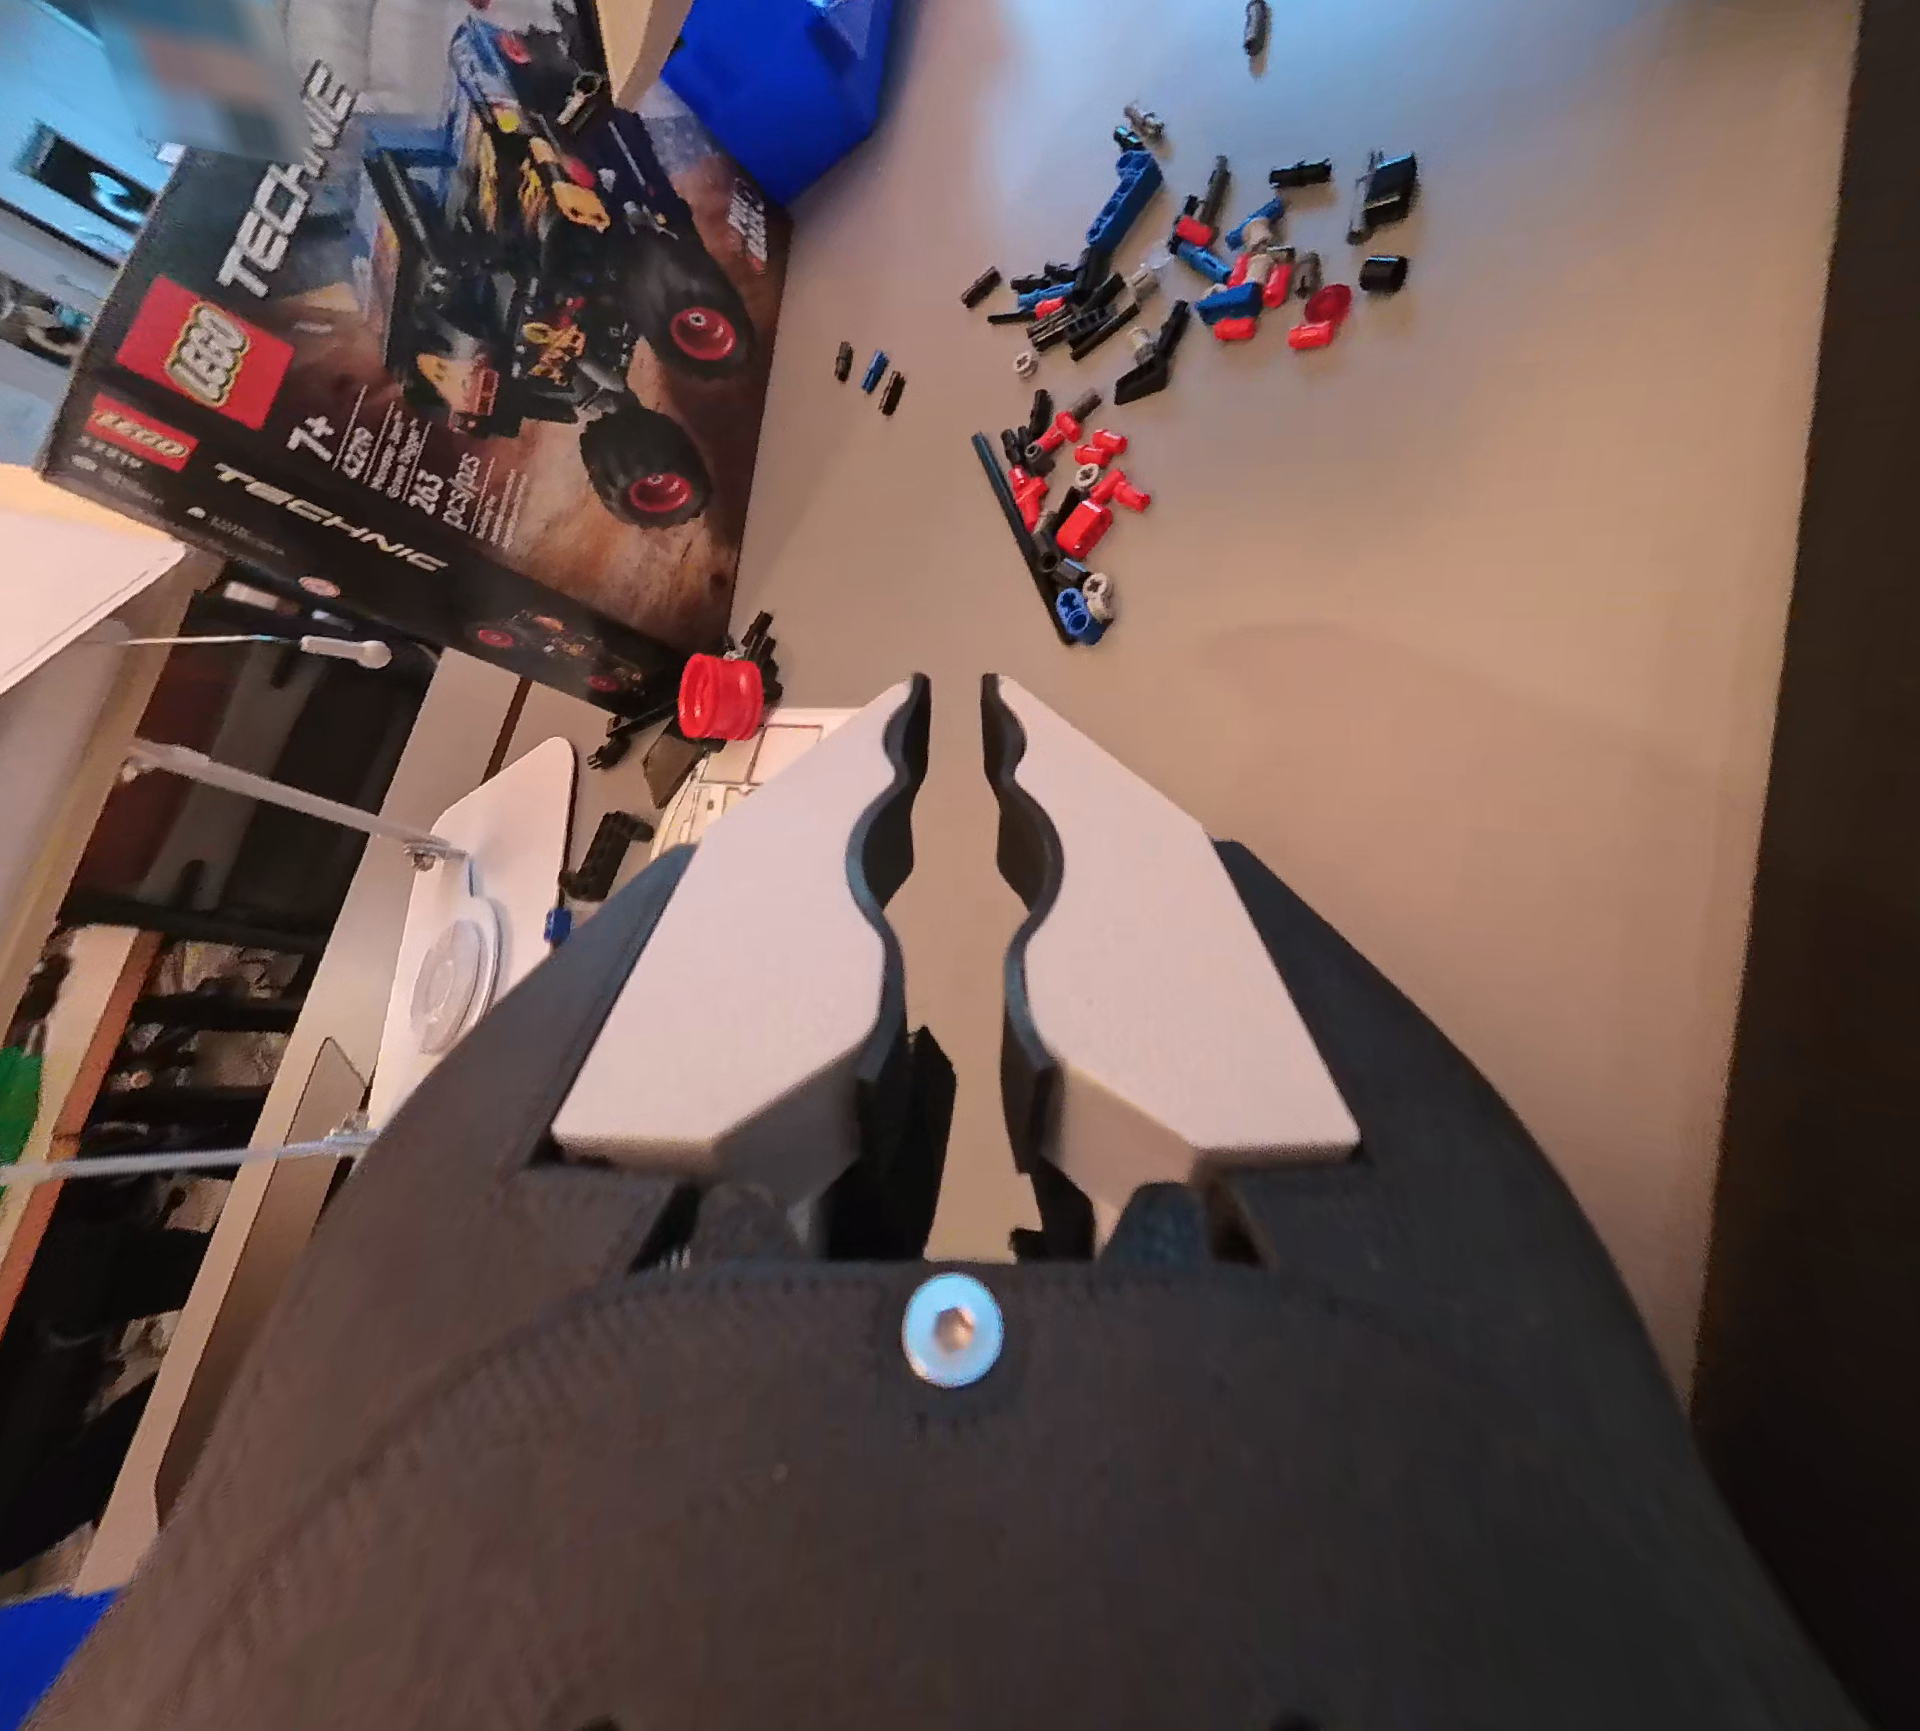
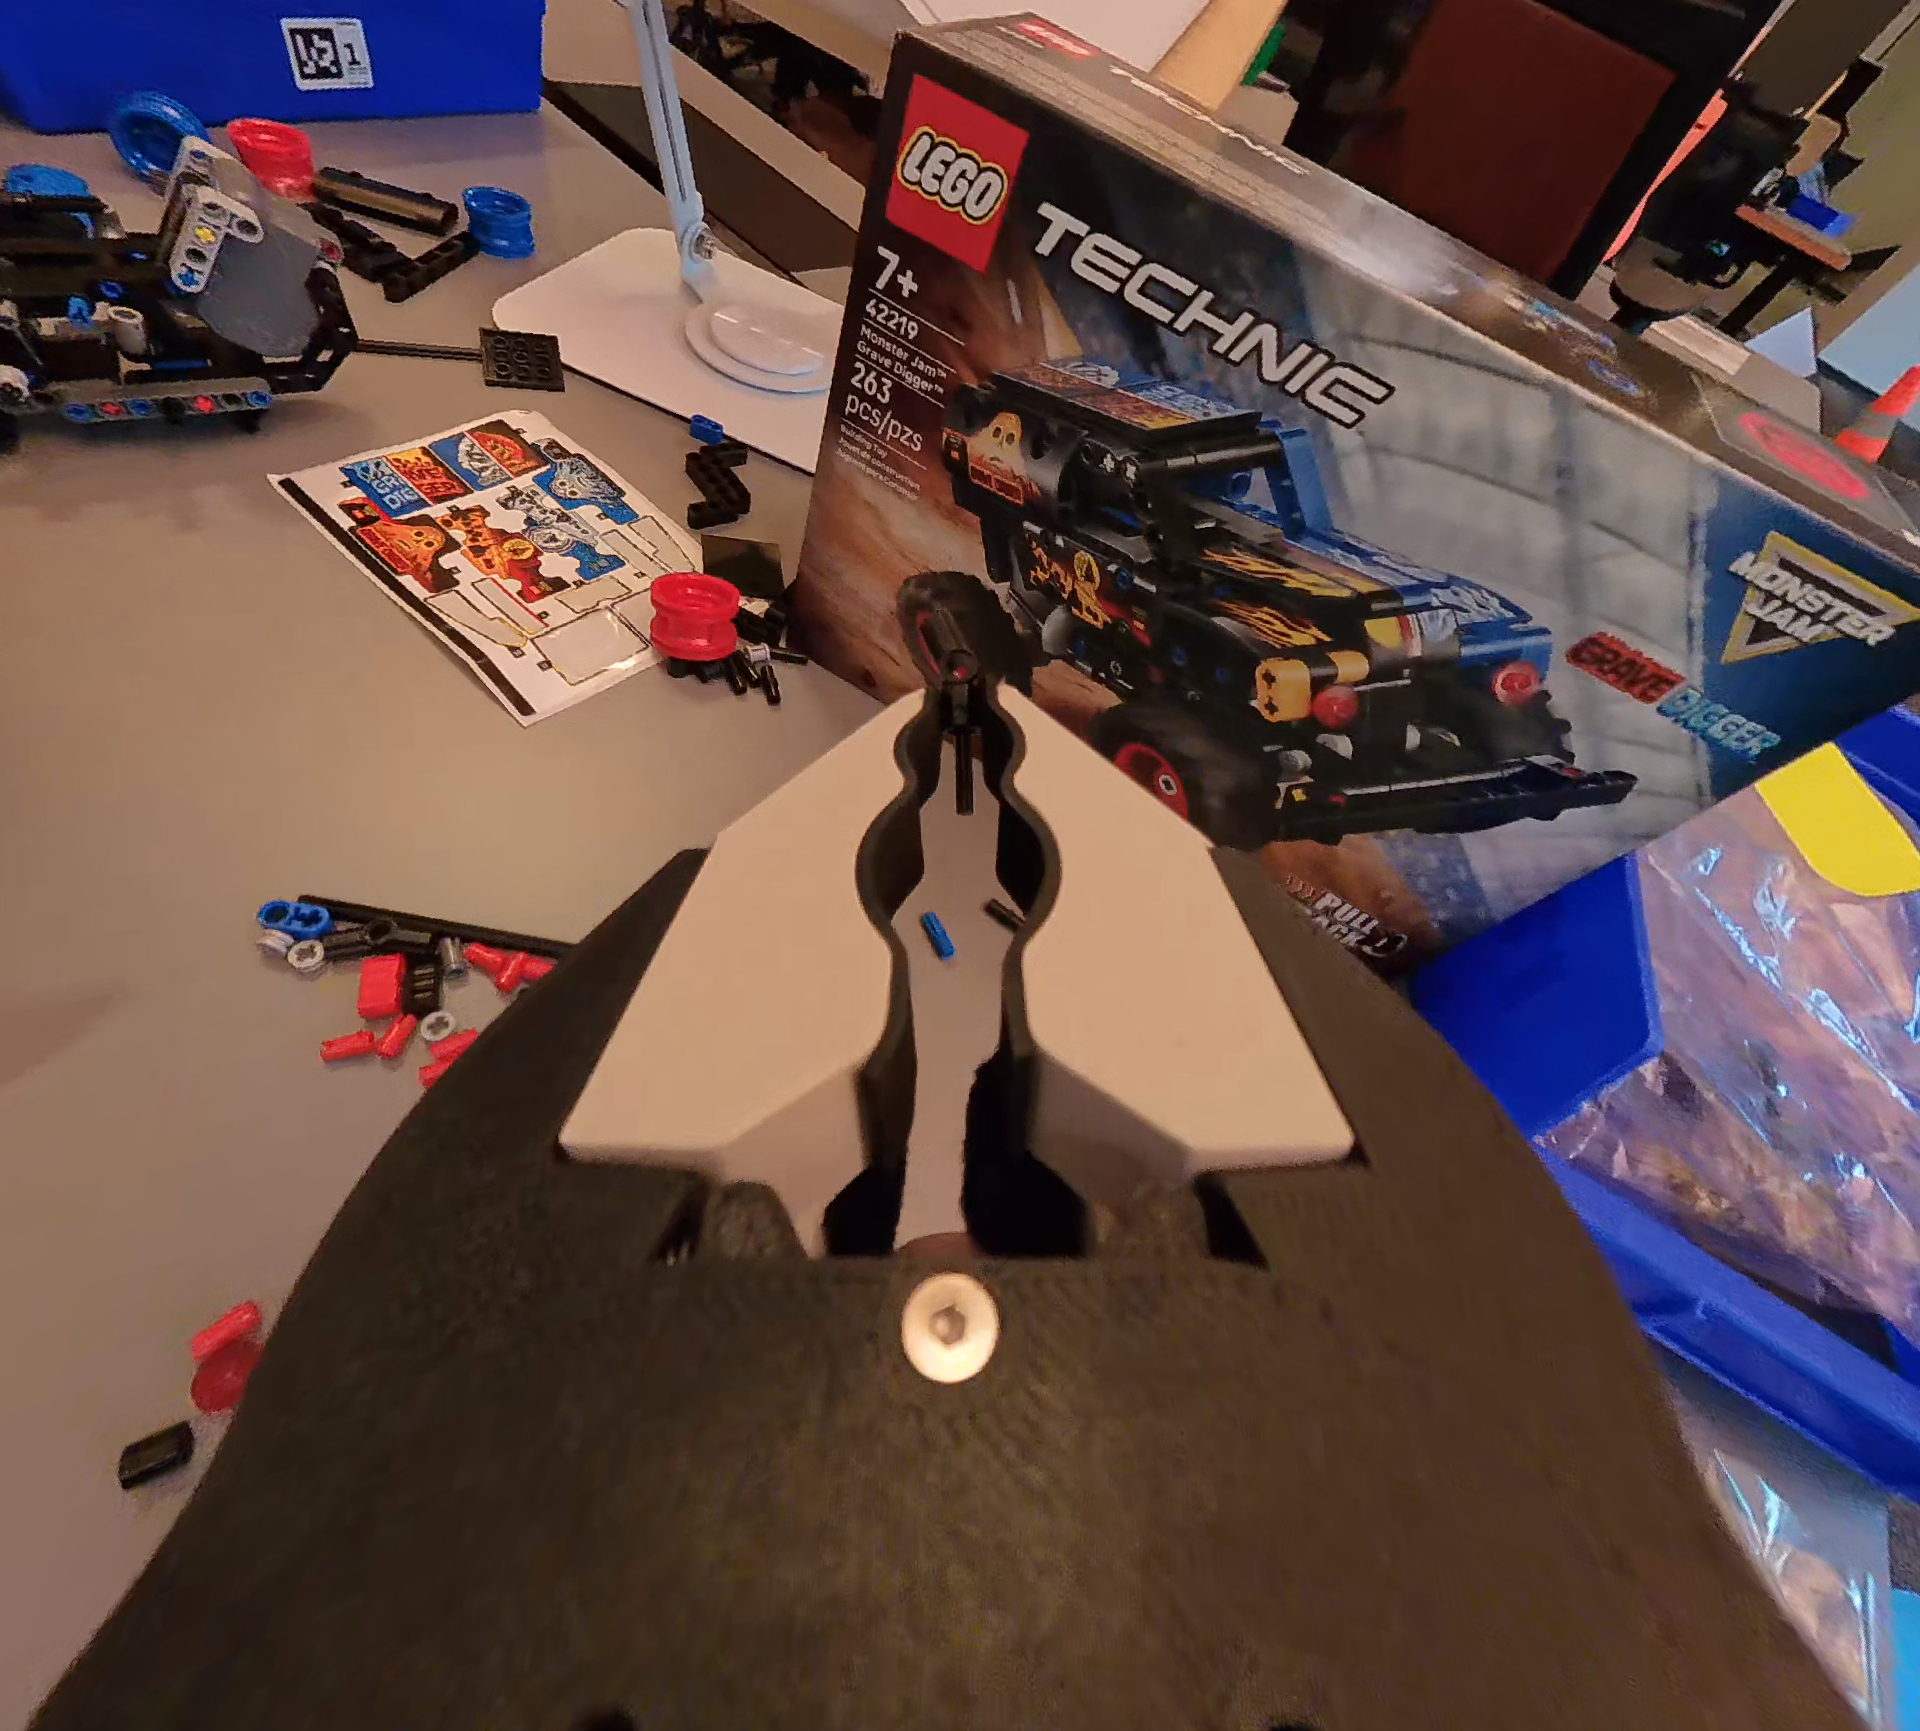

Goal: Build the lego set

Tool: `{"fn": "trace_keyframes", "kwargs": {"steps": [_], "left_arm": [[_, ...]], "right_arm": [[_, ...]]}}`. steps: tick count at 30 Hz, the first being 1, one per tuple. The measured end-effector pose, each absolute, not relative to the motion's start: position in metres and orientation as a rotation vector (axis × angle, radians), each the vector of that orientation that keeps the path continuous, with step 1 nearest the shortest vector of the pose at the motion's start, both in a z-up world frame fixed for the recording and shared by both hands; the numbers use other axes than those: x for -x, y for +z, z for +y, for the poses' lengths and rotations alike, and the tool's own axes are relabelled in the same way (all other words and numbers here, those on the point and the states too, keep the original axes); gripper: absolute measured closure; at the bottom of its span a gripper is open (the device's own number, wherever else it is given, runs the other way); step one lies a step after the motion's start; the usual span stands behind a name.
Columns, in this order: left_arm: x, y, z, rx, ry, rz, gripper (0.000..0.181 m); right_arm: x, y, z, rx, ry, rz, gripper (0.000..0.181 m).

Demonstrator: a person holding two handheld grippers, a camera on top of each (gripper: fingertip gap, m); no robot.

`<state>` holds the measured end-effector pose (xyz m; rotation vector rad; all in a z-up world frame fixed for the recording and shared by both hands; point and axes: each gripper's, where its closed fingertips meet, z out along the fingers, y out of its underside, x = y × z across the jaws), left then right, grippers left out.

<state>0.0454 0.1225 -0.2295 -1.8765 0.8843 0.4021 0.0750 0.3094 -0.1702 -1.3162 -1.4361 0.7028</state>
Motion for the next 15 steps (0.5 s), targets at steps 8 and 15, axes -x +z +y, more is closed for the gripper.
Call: {"fn": "trace_keyframes", "kwargs": {"steps": [8,15], "left_arm": [[-0.060,-0.245,0.124,1.907,0.366,0.970,0.171],[-0.062,-0.249,0.121,1.908,0.343,0.999,0.167]], "right_arm": [[-0.078,-0.177,0.313,1.332,0.676,-1.452,0.176],[-0.075,-0.180,0.307,1.313,0.666,-1.489,0.176]]}}
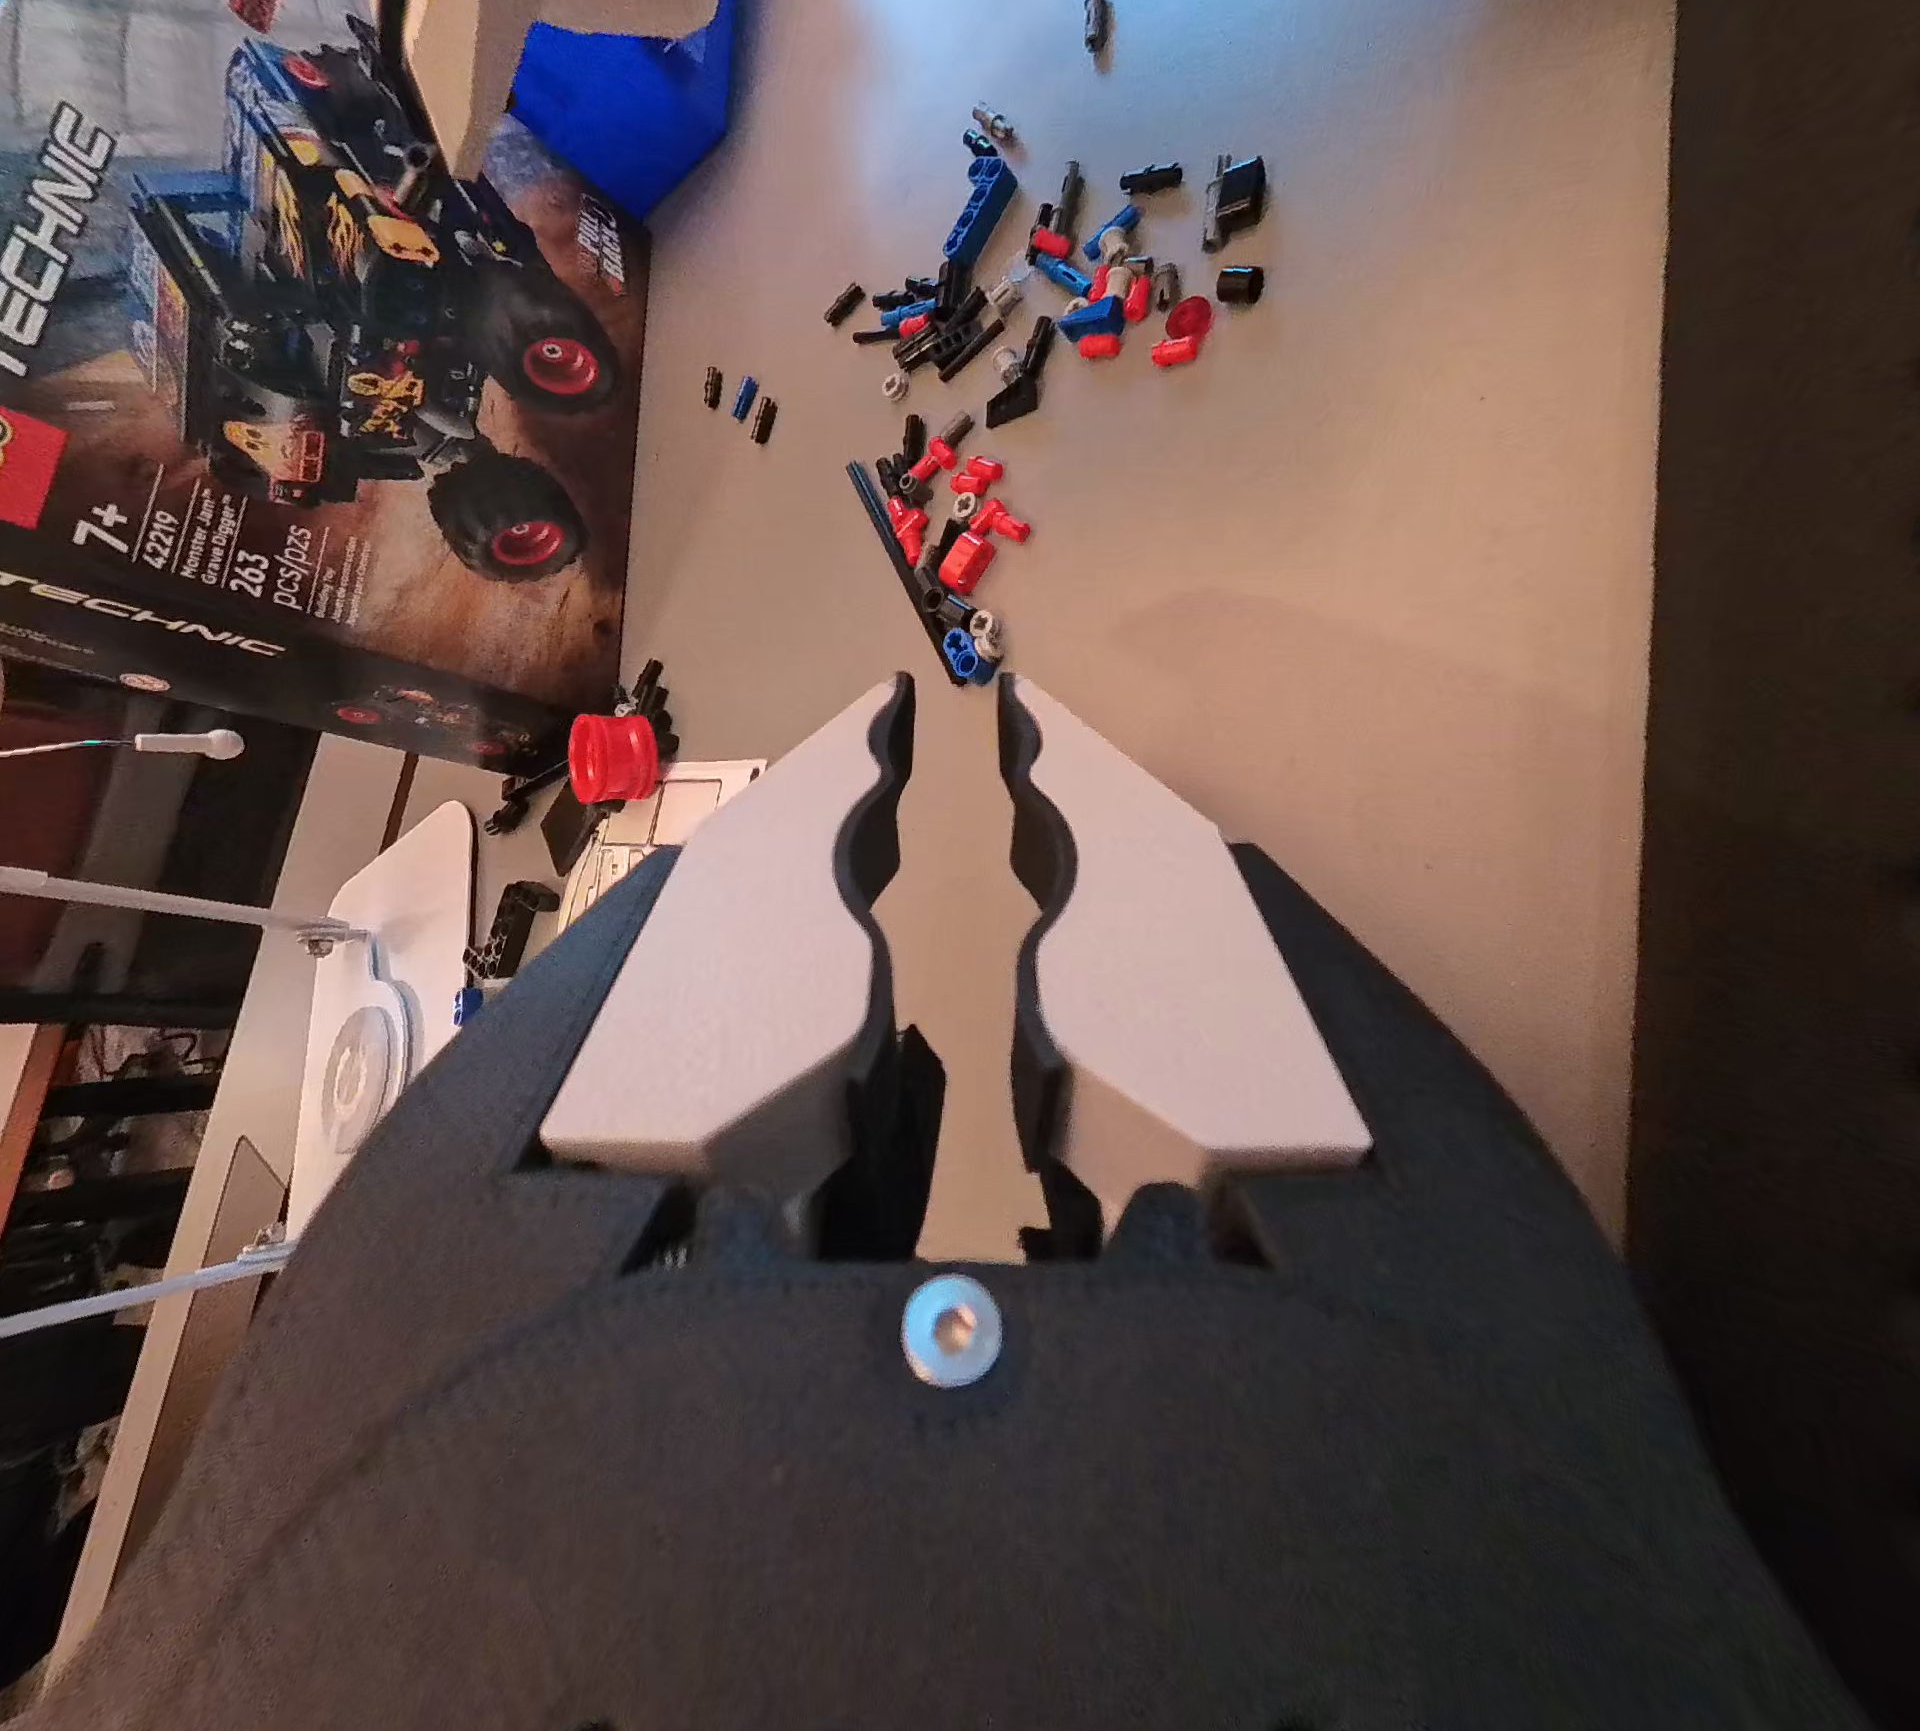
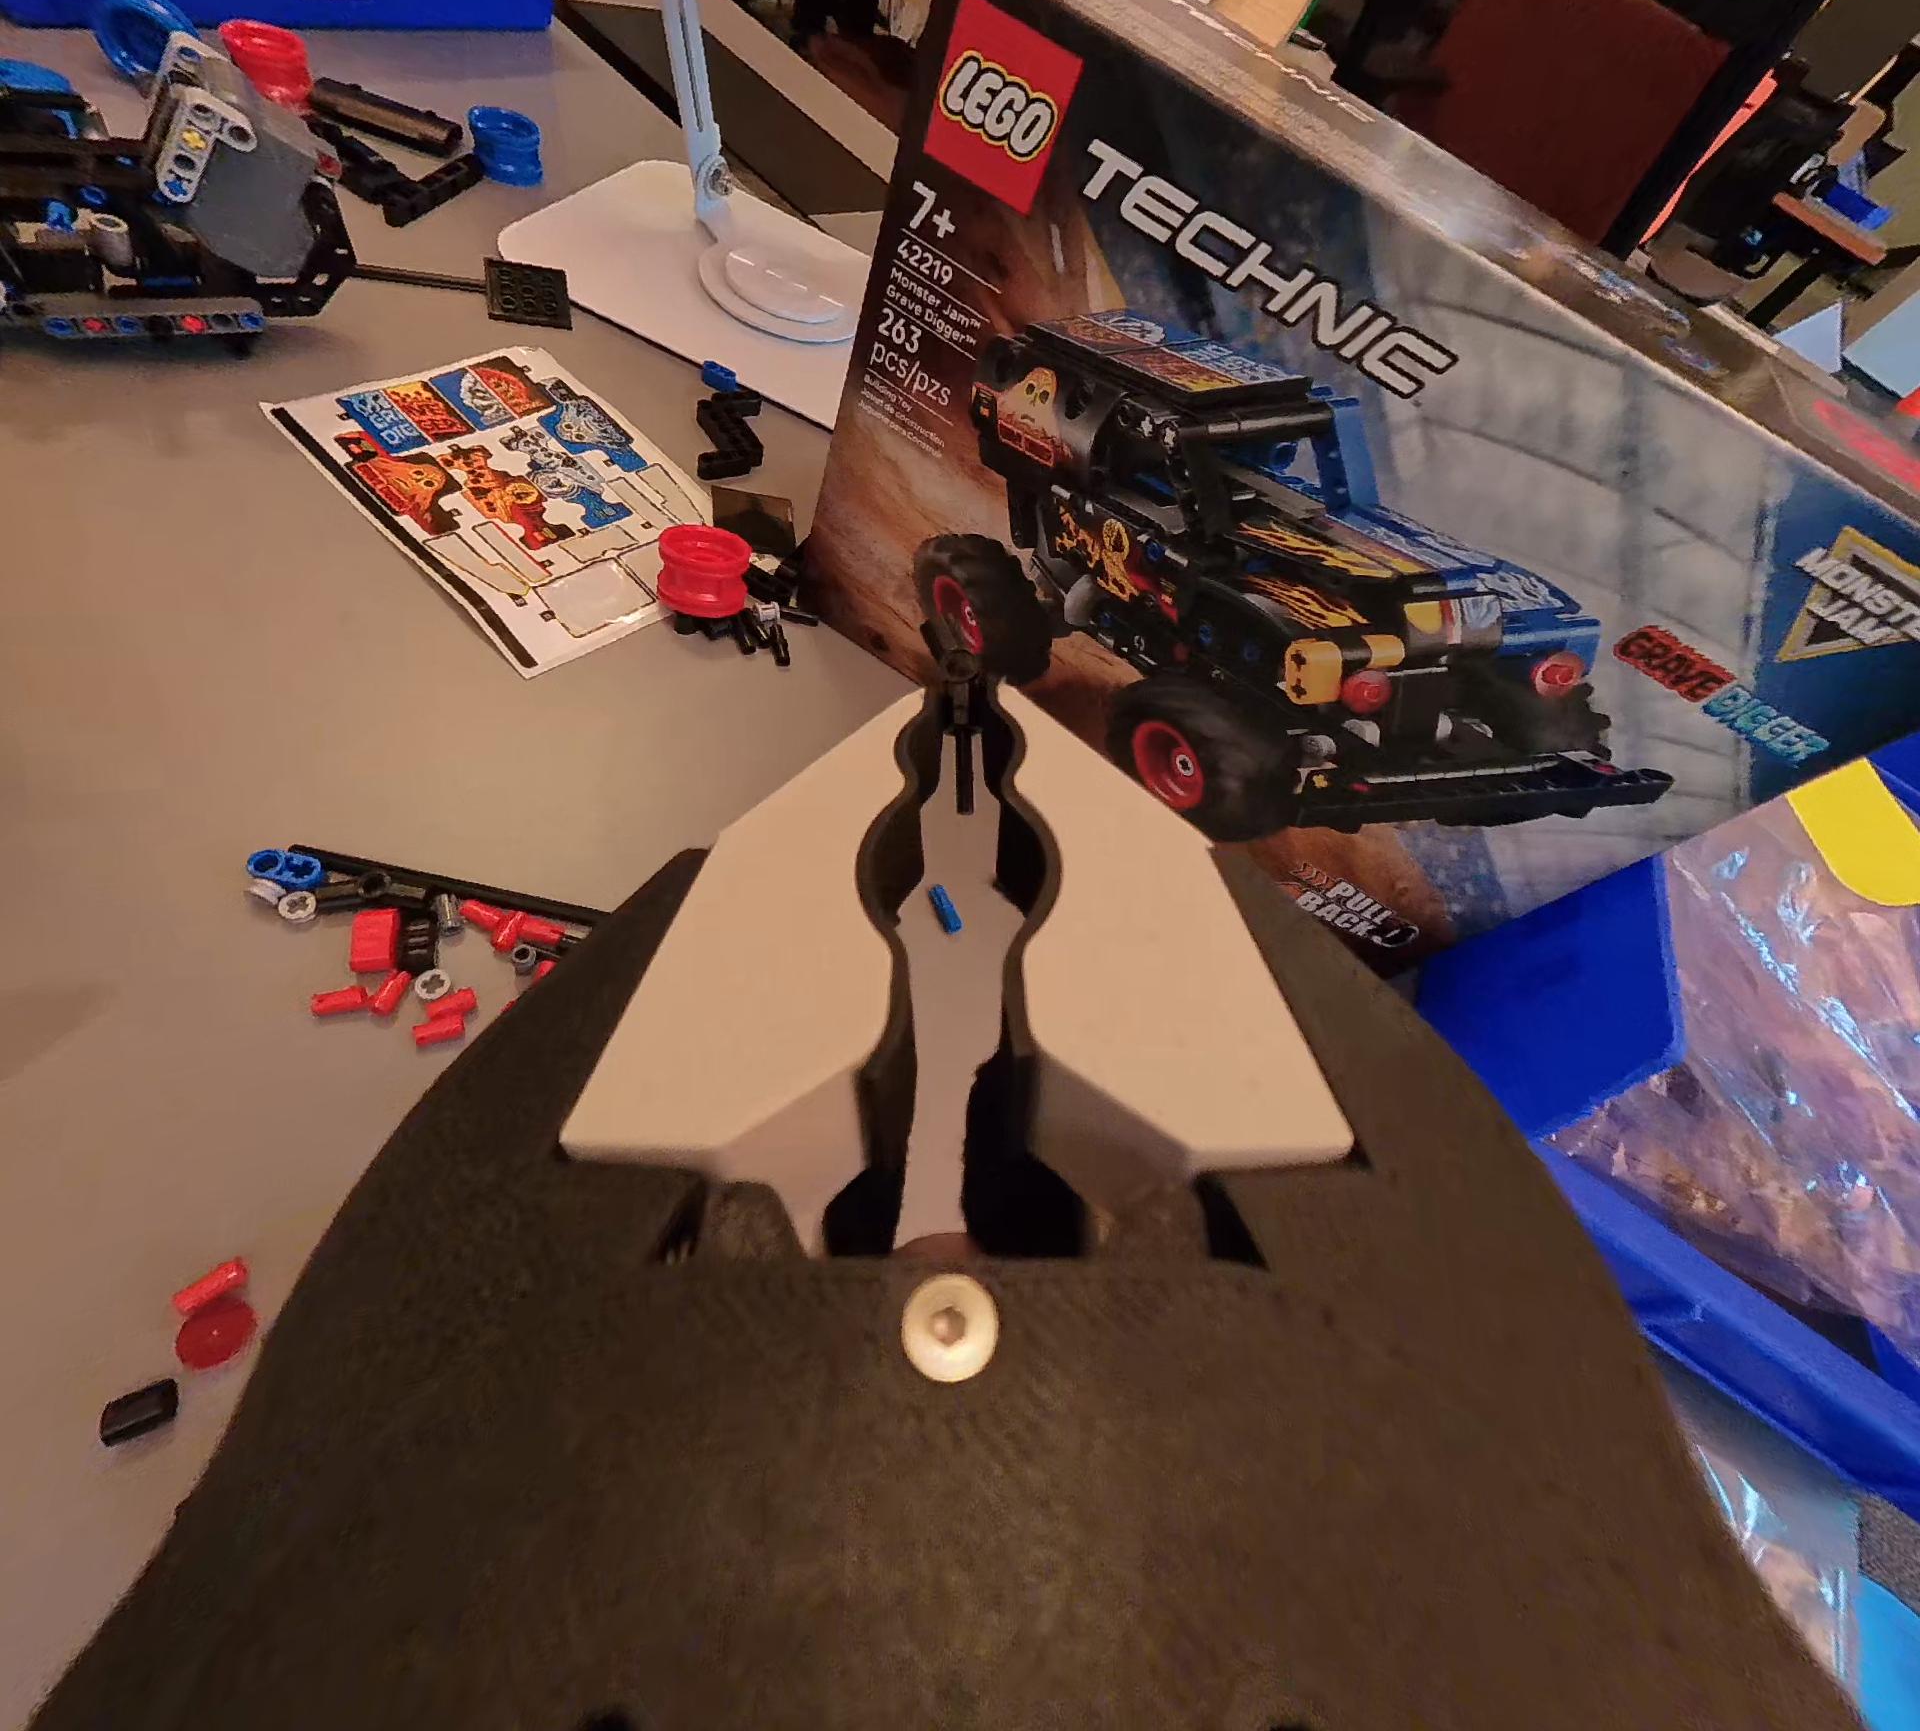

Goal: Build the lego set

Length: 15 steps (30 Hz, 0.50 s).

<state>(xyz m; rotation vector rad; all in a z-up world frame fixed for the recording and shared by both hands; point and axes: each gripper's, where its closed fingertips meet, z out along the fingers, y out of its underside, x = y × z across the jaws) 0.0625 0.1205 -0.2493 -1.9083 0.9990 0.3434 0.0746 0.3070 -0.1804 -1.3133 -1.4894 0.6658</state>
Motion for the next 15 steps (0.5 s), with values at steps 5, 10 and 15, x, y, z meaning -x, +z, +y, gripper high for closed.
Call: {"fn": "trace_keyframes", "kwargs": {"steps": [5,10,15], "left_arm": [[-0.062,-0.250,0.118,1.910,0.332,1.008,0.166],[-0.058,-0.246,0.108,1.879,0.364,1.036,0.166],[-0.037,-0.230,0.094,1.863,0.383,0.983,0.166]], "right_arm": [[-0.072,-0.187,0.305,1.307,0.632,-1.527,0.176],[-0.069,-0.190,0.300,1.296,0.632,-1.553,0.176],[-0.066,-0.197,0.297,1.295,0.628,-1.585,0.175]]}}
